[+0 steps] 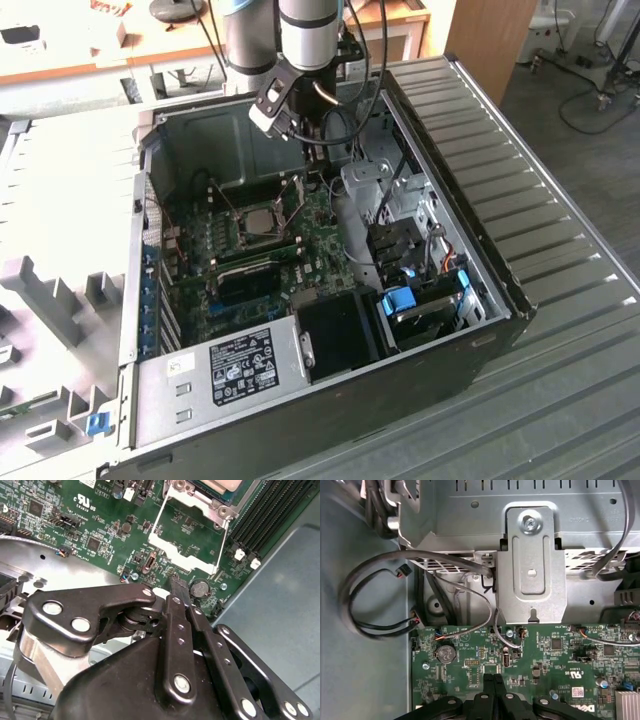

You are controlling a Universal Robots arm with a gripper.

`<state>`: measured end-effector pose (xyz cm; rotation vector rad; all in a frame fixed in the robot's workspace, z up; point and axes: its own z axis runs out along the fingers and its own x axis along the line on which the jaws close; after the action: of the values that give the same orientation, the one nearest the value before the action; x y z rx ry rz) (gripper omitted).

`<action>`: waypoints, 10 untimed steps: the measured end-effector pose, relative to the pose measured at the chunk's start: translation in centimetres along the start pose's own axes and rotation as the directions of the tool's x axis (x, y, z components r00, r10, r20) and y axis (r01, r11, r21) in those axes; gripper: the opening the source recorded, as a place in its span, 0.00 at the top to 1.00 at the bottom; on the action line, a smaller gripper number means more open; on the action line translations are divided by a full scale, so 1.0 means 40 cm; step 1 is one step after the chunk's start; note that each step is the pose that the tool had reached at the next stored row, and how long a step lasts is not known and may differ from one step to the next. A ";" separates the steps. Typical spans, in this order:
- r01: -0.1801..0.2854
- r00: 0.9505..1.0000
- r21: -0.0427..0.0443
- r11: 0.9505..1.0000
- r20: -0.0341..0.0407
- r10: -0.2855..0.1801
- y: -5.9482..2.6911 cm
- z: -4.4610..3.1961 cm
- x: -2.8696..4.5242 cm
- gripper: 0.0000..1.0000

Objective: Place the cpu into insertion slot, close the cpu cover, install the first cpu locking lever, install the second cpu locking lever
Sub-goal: 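Close the cpu cover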

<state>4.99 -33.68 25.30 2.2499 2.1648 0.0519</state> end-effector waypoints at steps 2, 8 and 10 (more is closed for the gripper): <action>0.000 1.000 0.000 1.000 0.000 0.000 0.000 0.005 0.000 0.89; 0.000 1.000 0.000 1.000 0.000 0.000 0.000 0.016 0.000 0.89; 0.000 1.000 0.000 1.000 0.000 0.000 0.000 0.020 0.000 0.89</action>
<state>5.02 -33.67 24.49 2.2499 2.1649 0.0520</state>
